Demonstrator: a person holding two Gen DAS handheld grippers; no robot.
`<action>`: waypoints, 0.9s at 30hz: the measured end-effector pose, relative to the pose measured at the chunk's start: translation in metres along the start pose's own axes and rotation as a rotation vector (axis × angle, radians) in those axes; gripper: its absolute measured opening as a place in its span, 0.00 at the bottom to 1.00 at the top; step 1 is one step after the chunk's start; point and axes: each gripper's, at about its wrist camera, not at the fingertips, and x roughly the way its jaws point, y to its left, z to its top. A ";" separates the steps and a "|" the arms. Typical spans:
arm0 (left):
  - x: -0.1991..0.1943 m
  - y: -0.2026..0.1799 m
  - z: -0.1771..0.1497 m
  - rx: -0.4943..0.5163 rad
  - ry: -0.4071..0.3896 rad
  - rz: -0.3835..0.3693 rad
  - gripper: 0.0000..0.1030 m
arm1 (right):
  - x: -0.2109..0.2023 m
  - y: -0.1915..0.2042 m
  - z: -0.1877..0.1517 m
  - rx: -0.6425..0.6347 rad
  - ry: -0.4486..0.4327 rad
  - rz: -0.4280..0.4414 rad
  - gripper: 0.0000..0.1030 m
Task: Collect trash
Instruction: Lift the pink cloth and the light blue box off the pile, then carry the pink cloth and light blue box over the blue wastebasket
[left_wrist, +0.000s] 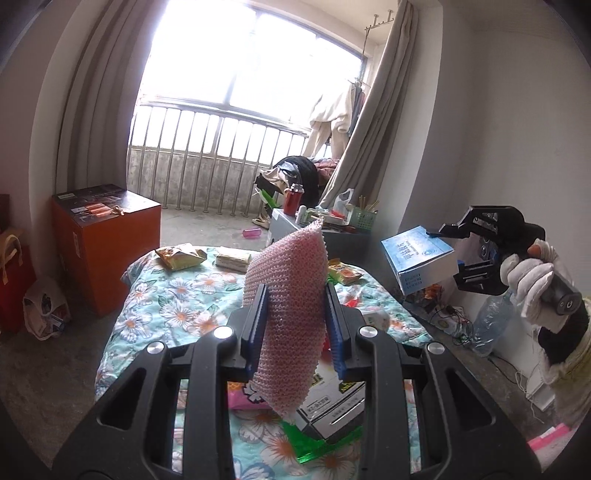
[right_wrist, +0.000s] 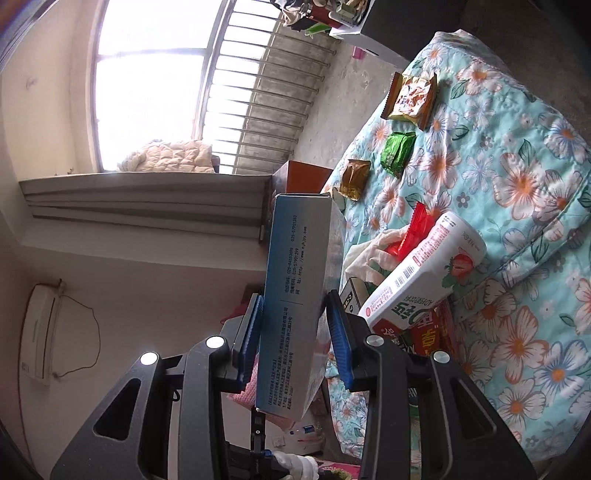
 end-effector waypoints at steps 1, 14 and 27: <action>-0.001 -0.005 0.002 -0.004 0.003 -0.026 0.27 | -0.010 -0.003 -0.004 -0.001 -0.009 0.008 0.34; 0.053 -0.080 0.029 -0.094 0.182 -0.418 0.27 | -0.160 -0.063 -0.048 0.039 -0.231 0.039 0.34; 0.188 -0.265 0.015 0.048 0.477 -0.653 0.27 | -0.301 -0.169 -0.072 0.196 -0.531 -0.019 0.34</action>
